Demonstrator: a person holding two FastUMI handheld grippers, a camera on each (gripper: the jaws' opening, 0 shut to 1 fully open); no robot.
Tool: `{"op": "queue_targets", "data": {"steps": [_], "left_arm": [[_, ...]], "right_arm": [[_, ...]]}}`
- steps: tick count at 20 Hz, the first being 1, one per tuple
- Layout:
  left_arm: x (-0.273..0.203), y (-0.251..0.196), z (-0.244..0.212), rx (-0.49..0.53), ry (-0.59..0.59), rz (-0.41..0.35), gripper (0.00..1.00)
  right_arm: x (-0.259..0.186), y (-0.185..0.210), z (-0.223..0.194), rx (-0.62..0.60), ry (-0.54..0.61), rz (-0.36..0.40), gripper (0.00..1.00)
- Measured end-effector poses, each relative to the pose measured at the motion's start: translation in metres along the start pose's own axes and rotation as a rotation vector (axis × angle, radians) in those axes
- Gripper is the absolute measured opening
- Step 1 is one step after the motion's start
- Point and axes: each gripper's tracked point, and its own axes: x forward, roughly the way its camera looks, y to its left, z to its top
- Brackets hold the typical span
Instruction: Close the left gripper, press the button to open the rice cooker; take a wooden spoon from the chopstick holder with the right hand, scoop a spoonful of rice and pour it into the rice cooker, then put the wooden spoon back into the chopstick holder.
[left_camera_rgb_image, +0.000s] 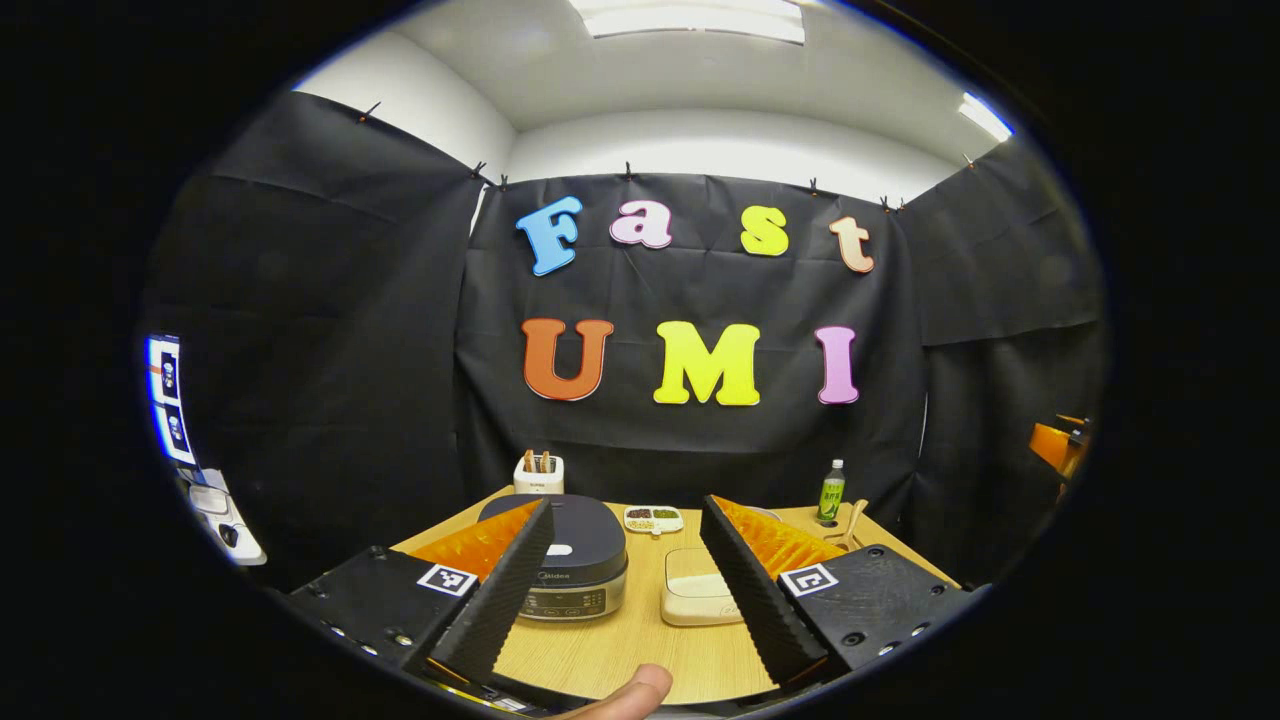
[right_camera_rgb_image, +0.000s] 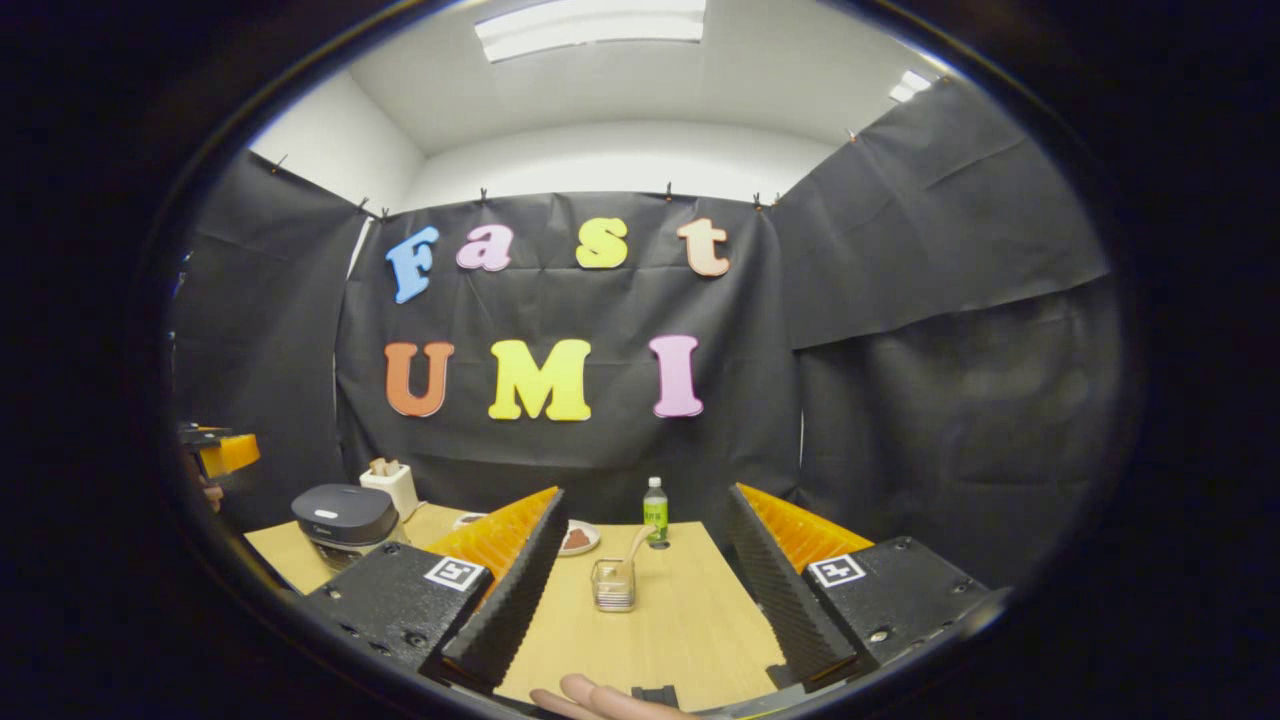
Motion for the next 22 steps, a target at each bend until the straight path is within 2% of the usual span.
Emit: {"op": "queue_targets", "data": {"steps": [3,9,16,18,19,20,21,22], "left_arm": [[-0.002,0.009,0.003,0.046,-0.012,0.025,0.95],[0.012,0.019,0.000,0.036,0.015,0.038,0.95],[0.064,0.037,-0.010,0.030,0.068,0.055,0.94],[0.078,0.041,-0.023,0.042,0.112,0.052,0.81],[0.086,0.043,-0.031,0.058,0.137,0.050,0.67],[0.095,0.044,-0.040,0.073,0.167,0.044,0.72],[0.102,0.044,-0.049,0.086,0.203,0.038,0.44],[0.108,0.045,-0.058,0.091,0.237,0.038,0.26]], "right_arm": [[0.003,-0.007,0.000,-0.001,-0.010,-0.011,1.00],[0.009,-0.003,-0.012,0.020,0.009,0.020,1.00],[0.021,-0.004,-0.022,0.018,0.022,0.019,1.00],[0.024,-0.004,-0.025,0.016,0.028,0.020,1.00],[0.025,-0.004,-0.027,0.014,0.031,0.021,1.00],[0.026,-0.004,-0.029,0.012,0.033,0.023,0.99],[0.028,-0.003,-0.030,0.011,0.035,0.025,0.99],[0.029,-0.003,-0.032,0.010,0.036,0.027,1.00]]}}
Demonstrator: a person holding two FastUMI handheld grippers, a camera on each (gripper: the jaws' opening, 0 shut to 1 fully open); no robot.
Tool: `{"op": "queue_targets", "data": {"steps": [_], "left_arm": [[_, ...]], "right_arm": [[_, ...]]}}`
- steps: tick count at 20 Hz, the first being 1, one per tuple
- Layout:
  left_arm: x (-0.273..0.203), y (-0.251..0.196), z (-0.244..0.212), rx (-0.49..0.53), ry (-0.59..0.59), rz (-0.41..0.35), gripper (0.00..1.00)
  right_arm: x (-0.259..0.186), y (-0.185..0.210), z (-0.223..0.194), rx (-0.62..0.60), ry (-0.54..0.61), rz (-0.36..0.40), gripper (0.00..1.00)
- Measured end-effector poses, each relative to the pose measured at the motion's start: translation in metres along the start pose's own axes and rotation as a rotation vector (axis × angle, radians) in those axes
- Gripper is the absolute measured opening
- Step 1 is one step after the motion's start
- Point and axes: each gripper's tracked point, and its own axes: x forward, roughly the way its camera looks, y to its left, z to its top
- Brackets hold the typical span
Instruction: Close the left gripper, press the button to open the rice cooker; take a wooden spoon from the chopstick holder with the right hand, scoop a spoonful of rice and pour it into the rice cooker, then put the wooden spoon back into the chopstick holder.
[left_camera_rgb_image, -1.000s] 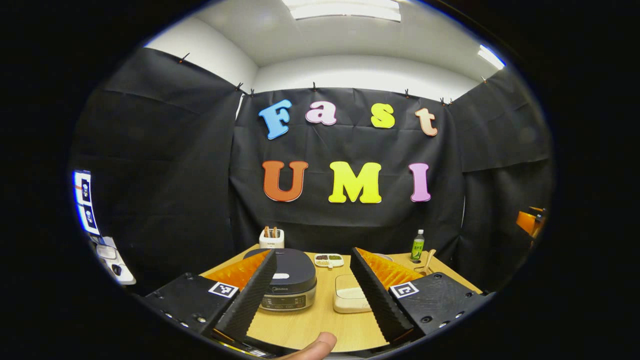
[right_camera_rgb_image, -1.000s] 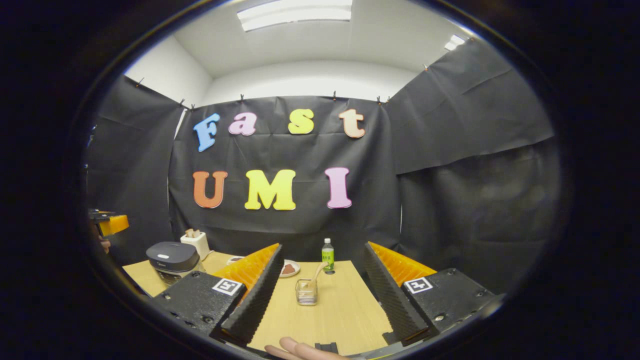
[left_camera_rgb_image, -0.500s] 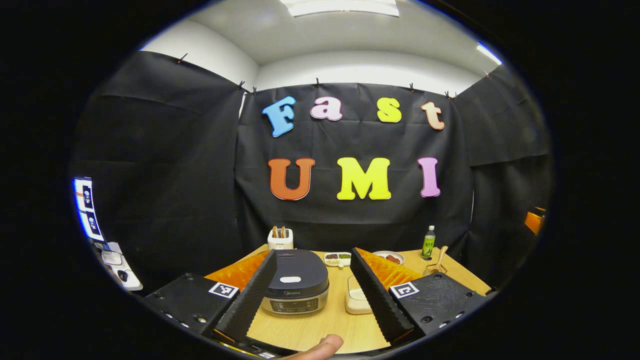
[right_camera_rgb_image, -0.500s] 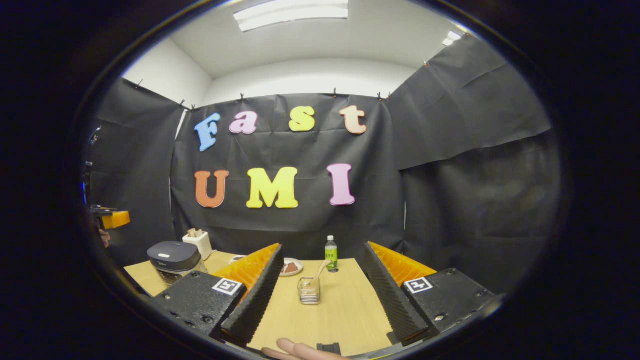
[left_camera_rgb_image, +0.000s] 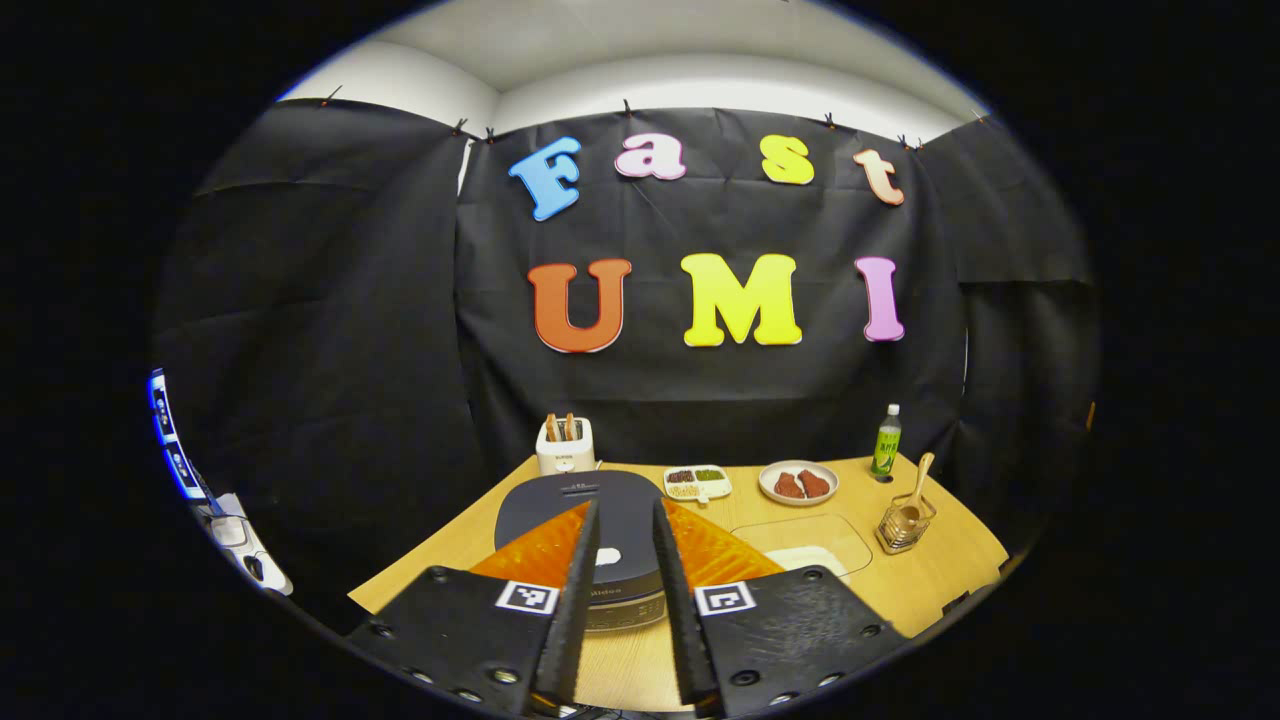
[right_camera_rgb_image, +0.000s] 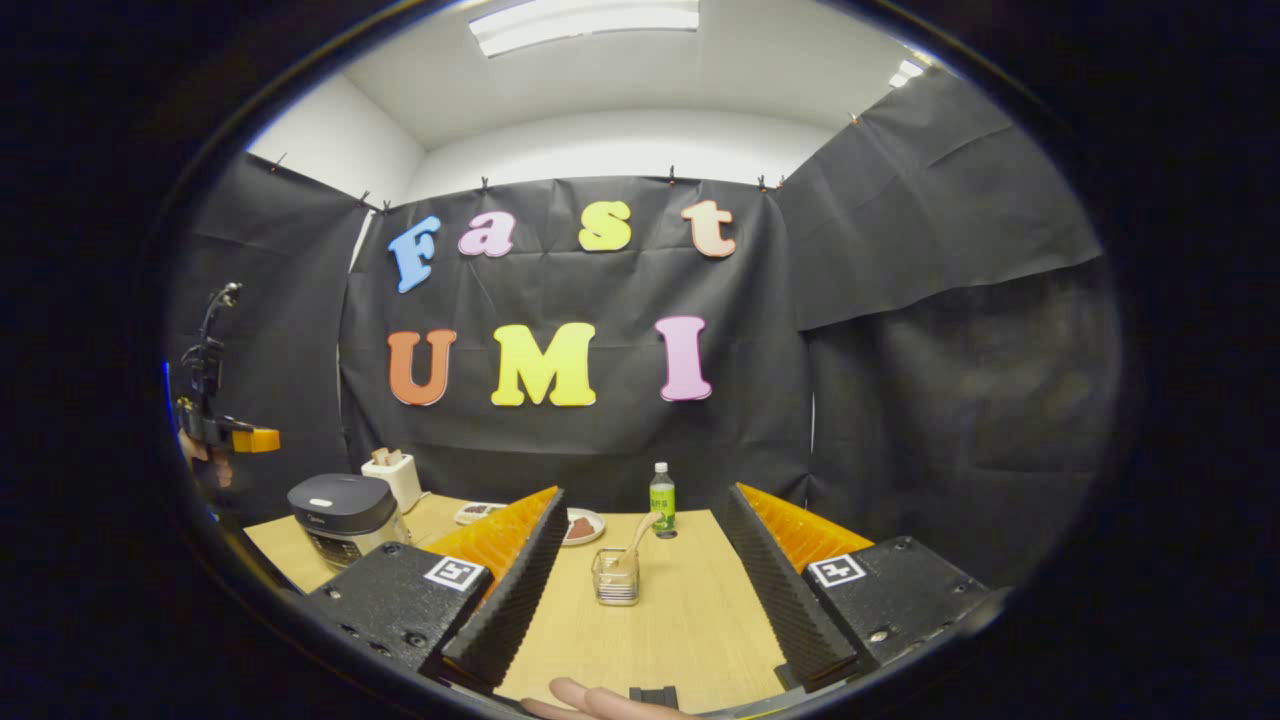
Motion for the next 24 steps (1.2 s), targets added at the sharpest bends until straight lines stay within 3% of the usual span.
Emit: {"op": "queue_targets", "data": {"steps": [1,2,8,11,21,24], "left_arm": [[0.010,0.003,-0.004,0.001,0.035,0.010,0.37],[0.020,0.007,-0.012,-0.010,0.071,0.022,0.00],[0.058,0.019,-0.064,-0.012,0.295,0.073,0.00],[0.072,0.021,-0.084,-0.062,0.371,0.078,0.00],[0.086,0.030,-0.109,-0.098,0.406,0.100,0.00],[0.087,0.029,-0.110,-0.174,0.420,0.113,0.00]], "right_arm": [[0.001,0.000,-0.001,-0.001,0.001,0.001,1.00],[0.002,0.000,-0.003,-0.001,0.003,0.002,1.00],[0.010,-0.009,-0.020,0.012,0.034,0.001,0.99],[0.014,-0.014,-0.031,0.015,0.055,0.002,1.00],[0.021,-0.025,-0.047,0.030,0.085,0.000,1.00],[0.021,-0.026,-0.052,0.035,0.093,-0.003,1.00]]}}
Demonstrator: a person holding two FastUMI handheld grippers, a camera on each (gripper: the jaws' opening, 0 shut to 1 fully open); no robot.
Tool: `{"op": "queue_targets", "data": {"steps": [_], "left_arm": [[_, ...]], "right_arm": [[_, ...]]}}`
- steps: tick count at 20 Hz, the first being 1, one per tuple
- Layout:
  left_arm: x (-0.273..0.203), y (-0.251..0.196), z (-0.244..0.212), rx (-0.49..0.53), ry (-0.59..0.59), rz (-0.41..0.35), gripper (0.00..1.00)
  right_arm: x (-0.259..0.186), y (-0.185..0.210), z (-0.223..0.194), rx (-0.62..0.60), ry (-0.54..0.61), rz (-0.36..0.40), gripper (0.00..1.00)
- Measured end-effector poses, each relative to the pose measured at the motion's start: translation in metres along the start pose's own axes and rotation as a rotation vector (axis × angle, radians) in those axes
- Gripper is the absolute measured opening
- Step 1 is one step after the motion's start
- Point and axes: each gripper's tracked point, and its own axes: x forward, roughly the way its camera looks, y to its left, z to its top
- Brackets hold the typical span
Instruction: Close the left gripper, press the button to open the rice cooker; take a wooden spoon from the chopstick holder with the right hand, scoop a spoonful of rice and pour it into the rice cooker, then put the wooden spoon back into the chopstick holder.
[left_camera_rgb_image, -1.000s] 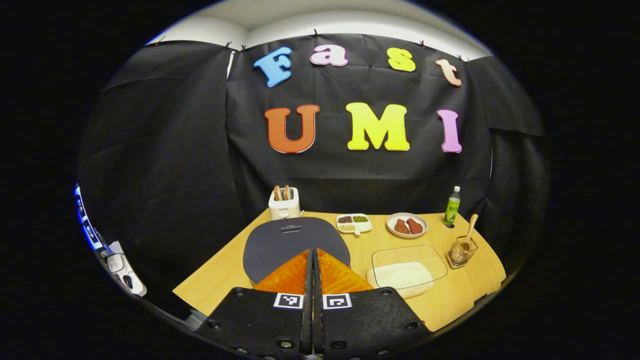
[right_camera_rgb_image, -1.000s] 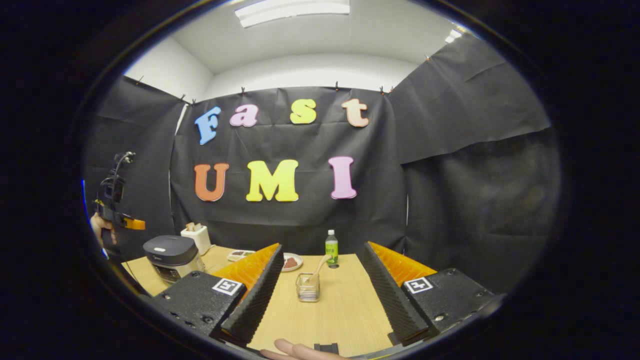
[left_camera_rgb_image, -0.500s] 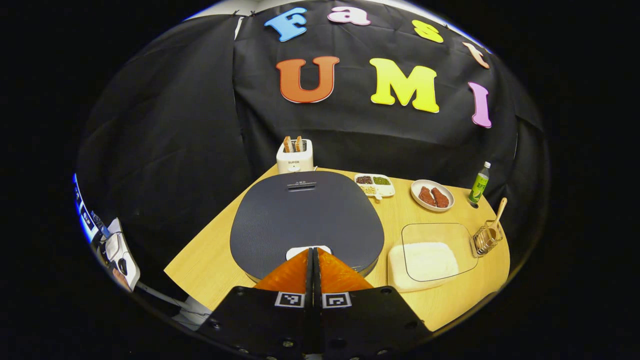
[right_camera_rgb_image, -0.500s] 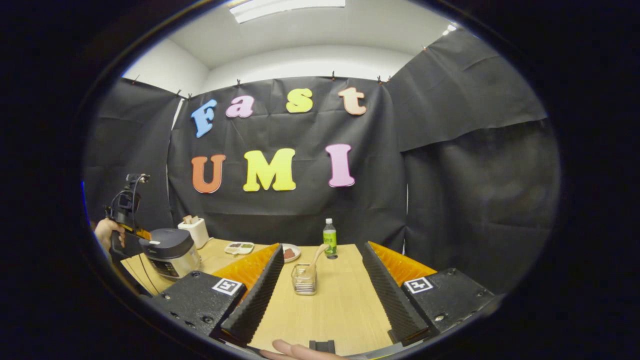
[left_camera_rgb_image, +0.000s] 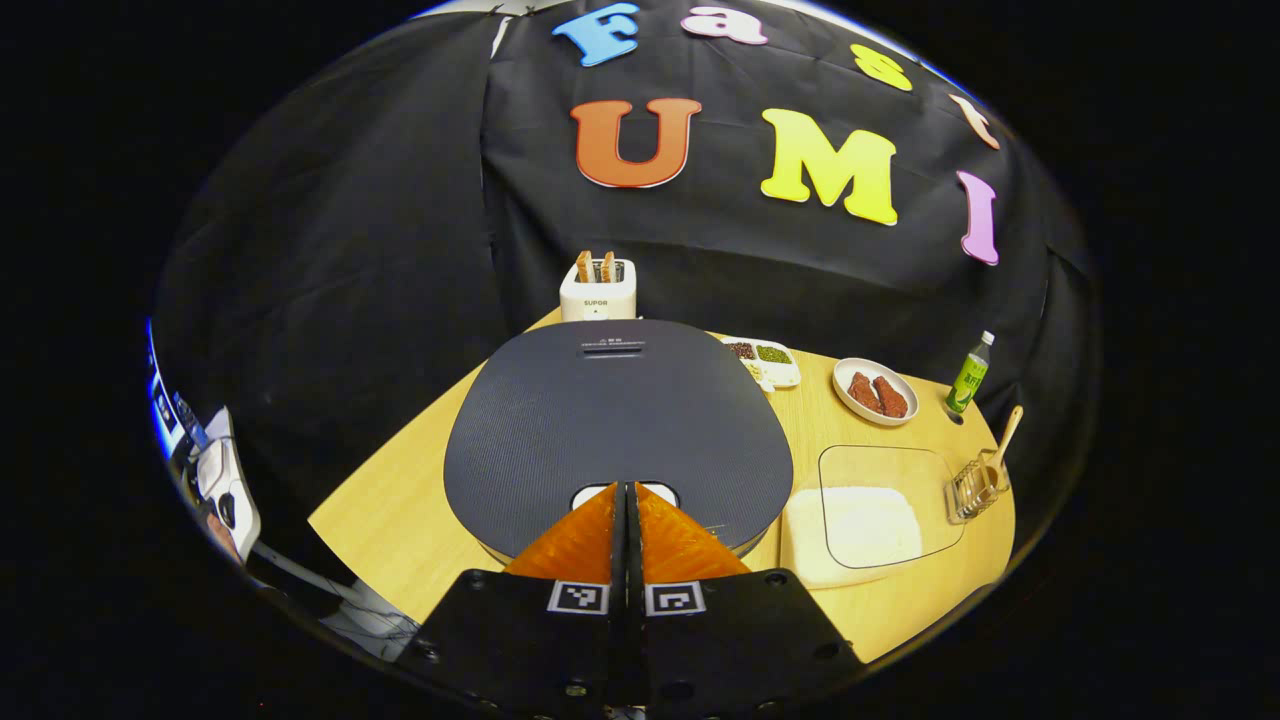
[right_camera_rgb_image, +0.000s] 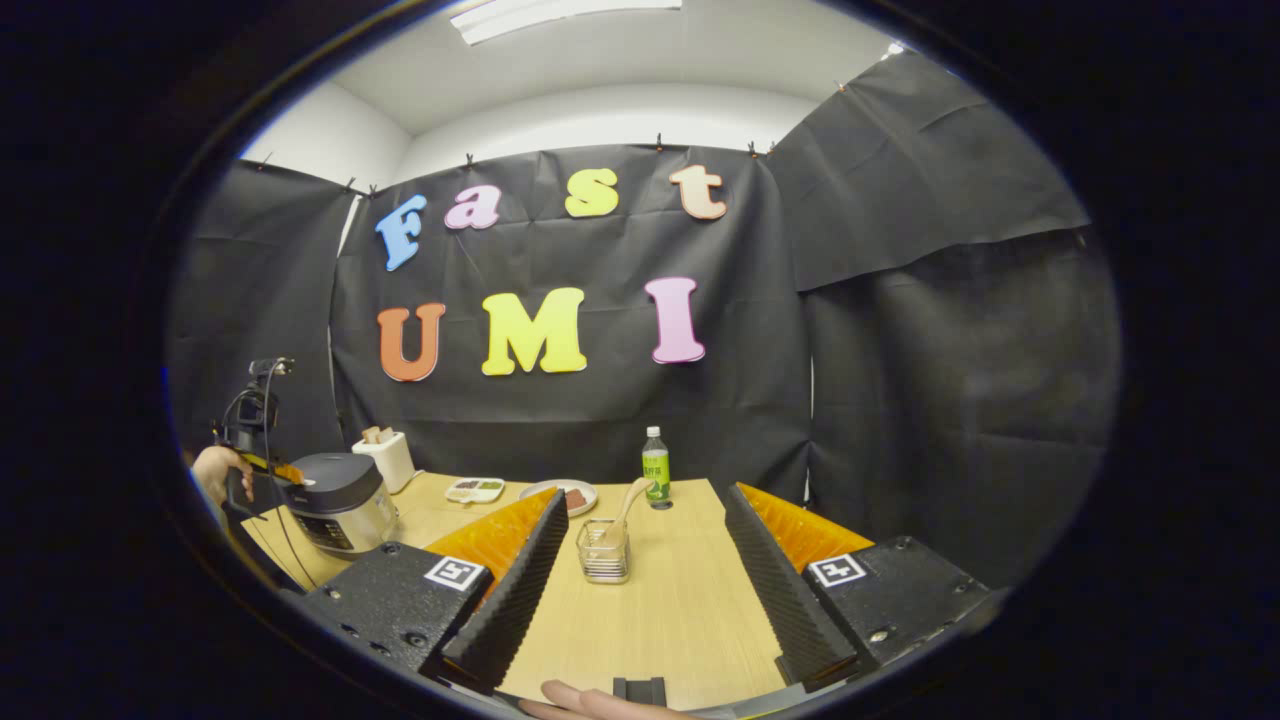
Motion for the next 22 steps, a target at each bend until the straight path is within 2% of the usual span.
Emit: {"op": "queue_targets", "data": {"steps": [3,5,7,9,10,11,13,14,15,16,22], "left_arm": [[-0.004,0.002,0.000,-0.018,0.028,-0.027,0.00],[-0.013,0.002,0.011,-0.084,0.025,-0.050,0.00],[-0.026,0.009,0.026,-0.167,-0.023,-0.046,0.00],[-0.050,0.003,0.054,-0.226,-0.132,-0.091,0.01],[-0.065,0.004,0.067,-0.236,-0.187,-0.096,0.12],[-0.077,0.007,0.067,-0.241,-0.211,-0.092,0.16],[-0.104,0.010,0.082,-0.205,-0.322,-0.102,0.37],[-0.121,0.013,0.090,-0.183,-0.393,-0.109,0.57],[-0.137,0.012,0.096,-0.160,-0.453,-0.125,0.66],[-0.153,0.011,0.094,-0.149,-0.494,-0.141,0.96],[-0.204,0.010,0.064,-0.125,-0.590,-0.191,0.94]], "right_arm": [[0.000,0.000,-0.003,0.009,0.004,0.009,1.00],[0.002,-0.001,-0.008,0.011,0.016,0.014,1.00],[0.006,-0.001,-0.017,0.005,0.046,0.019,0.99],[0.010,0.001,-0.020,-0.009,0.048,0.032,1.00],[0.011,0.004,-0.016,-0.010,0.026,0.046,0.99],[0.015,0.004,-0.014,-0.008,0.008,0.042,0.99],[0.025,0.000,-0.018,0.009,-0.016,0.030,0.99],[0.030,0.004,-0.022,0.018,-0.026,0.037,1.00],[0.037,0.007,-0.025,0.018,-0.022,0.040,1.00],[0.046,0.008,-0.037,-0.011,0.007,0.044,1.00],[0.116,-0.009,-0.072,-0.069,0.087,-0.049,1.00]]}}
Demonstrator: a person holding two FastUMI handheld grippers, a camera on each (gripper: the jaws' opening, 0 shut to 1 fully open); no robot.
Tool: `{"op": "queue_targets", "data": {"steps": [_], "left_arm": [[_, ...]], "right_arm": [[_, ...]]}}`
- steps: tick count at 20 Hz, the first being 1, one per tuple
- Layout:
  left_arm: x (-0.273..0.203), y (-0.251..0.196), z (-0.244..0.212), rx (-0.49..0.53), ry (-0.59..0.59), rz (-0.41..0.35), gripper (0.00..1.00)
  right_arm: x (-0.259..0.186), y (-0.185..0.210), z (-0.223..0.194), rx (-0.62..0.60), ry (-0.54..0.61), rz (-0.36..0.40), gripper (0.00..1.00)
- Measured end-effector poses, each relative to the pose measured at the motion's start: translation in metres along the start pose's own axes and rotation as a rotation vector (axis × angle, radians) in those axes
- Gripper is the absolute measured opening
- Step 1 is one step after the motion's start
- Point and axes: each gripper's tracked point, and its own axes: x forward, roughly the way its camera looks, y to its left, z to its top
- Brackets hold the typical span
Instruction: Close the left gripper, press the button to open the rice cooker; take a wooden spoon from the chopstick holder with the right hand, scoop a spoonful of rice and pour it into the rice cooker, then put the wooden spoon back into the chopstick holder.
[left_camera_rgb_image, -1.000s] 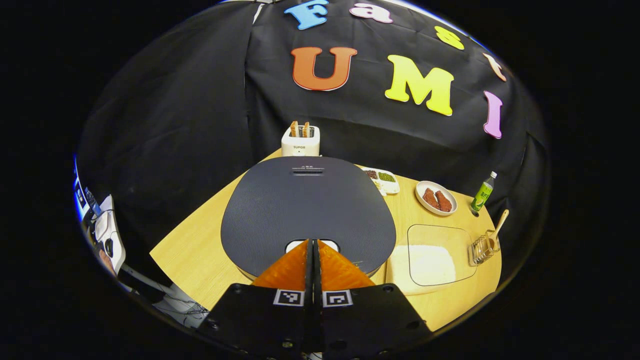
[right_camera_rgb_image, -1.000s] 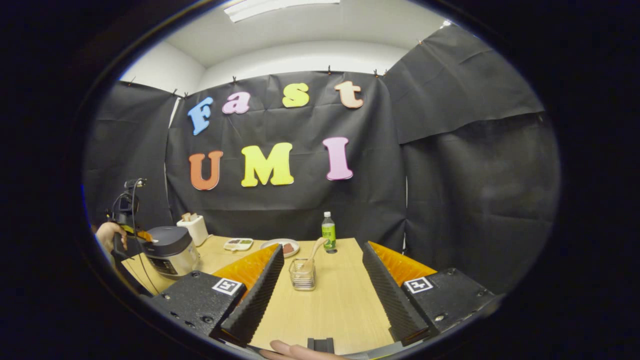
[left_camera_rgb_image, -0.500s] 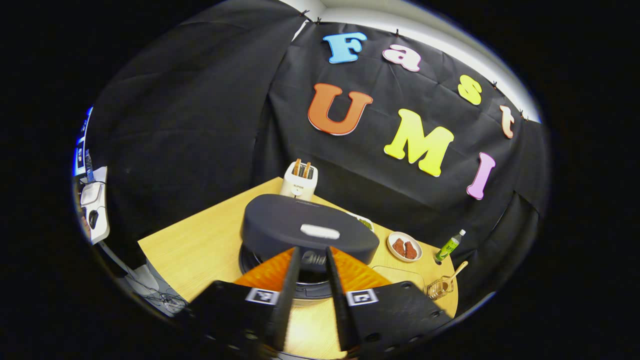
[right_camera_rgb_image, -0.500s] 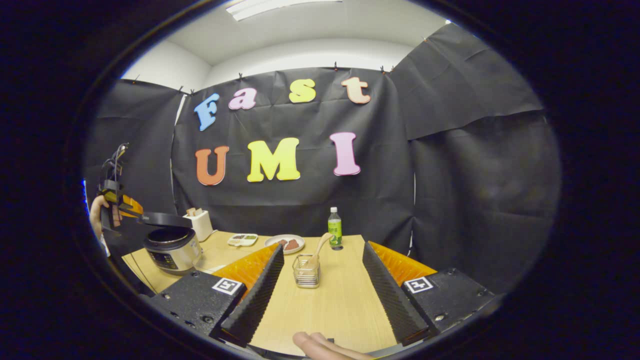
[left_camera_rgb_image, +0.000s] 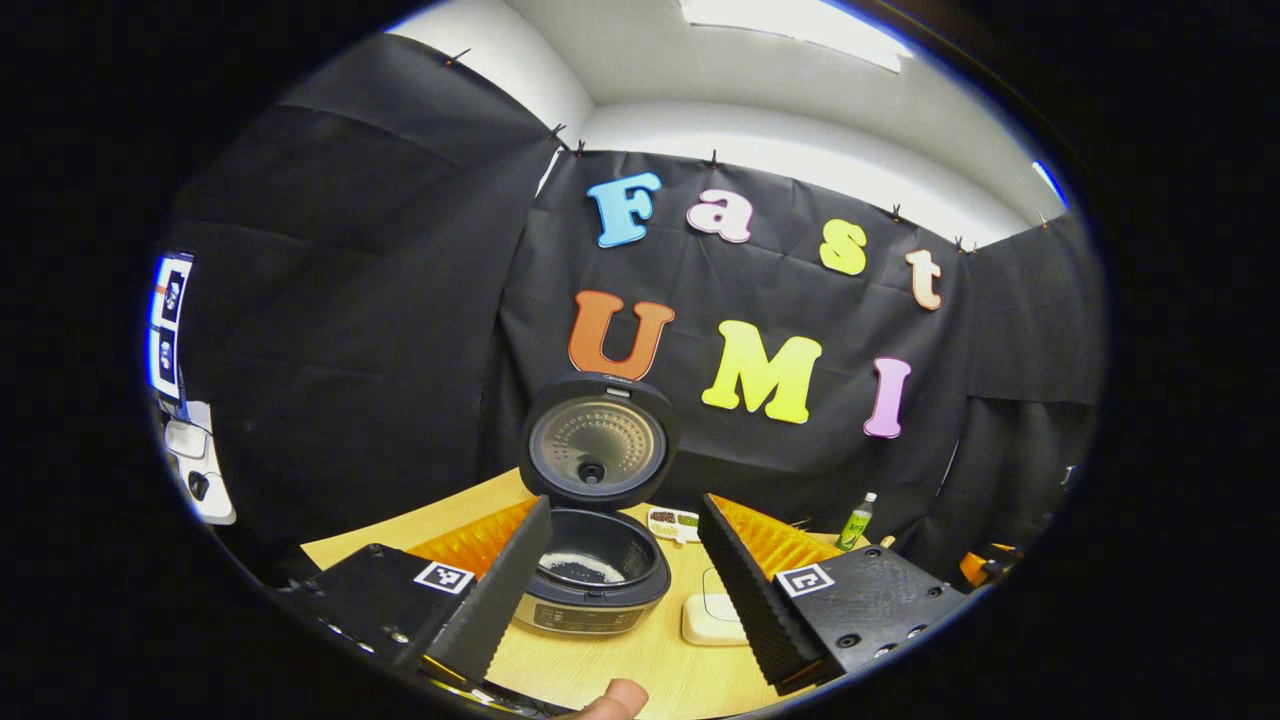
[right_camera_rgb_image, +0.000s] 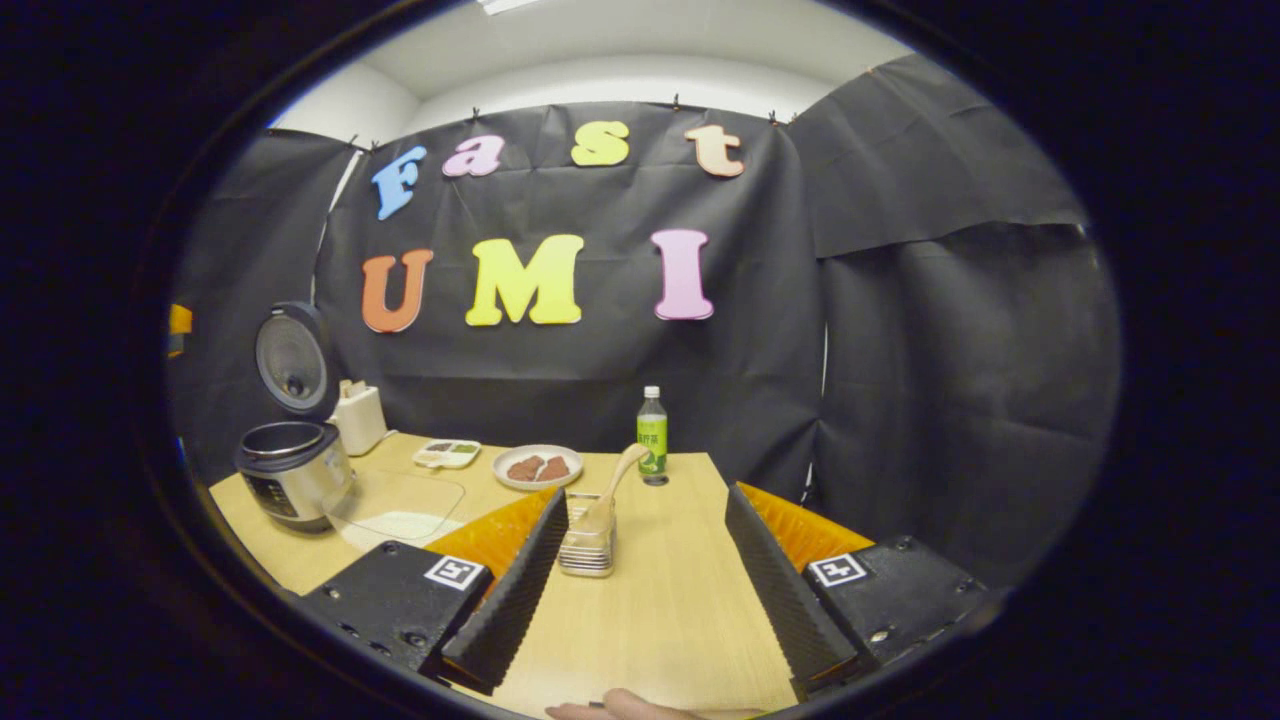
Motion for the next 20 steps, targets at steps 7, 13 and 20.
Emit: {"op": "queue_targets", "data": {"steps": [7,13,20], "left_arm": [[-0.041,-0.021,-0.025,0.072,-0.015,-0.052,0.94],[-0.051,-0.039,-0.052,0.192,-0.007,-0.066,0.94],[-0.060,-0.043,-0.052,0.167,-0.010,-0.056,0.94]], "right_arm": [[0.097,0.028,-0.047,0.161,0.095,0.101,1.00],[0.180,0.045,-0.069,0.138,0.167,0.132,1.00],[0.252,0.049,-0.074,0.193,0.301,0.111,0.99]]}}
